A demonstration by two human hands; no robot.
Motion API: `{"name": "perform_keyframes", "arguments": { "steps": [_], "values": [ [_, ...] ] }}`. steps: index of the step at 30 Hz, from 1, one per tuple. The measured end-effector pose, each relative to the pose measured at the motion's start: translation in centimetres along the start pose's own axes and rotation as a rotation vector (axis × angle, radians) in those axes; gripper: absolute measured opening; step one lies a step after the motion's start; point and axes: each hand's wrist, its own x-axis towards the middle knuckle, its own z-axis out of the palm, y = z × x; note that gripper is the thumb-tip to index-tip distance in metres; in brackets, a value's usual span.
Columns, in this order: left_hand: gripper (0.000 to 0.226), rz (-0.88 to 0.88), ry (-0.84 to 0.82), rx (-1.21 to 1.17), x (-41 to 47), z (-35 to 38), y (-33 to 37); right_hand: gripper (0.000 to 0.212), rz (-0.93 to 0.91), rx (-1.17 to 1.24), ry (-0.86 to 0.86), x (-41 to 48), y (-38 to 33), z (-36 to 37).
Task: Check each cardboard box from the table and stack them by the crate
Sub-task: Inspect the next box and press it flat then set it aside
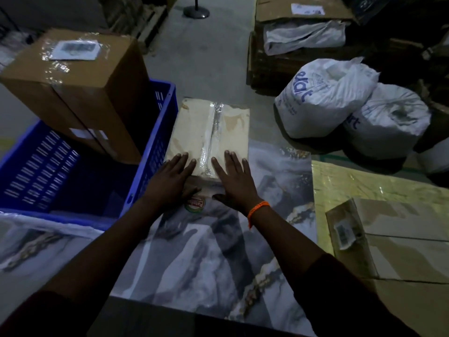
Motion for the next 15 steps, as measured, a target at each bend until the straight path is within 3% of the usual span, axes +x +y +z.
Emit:
{"name": "perform_keyframes", "arguments": {
  "steps": [6, 15],
  "values": [
    [0.106, -0.116, -0.056, -0.018, 1.5, -1.0, -1.0, 0.11, 0.005, 0.009, 0.039, 2.7, -1.2, 0.6],
    [0.113, -0.185, -0.084, -0.051, 1.3, -0.4, -0.2, 0.104, -0.008, 0.03, -0.008, 3.2, -1.1, 0.4]
  ]
}}
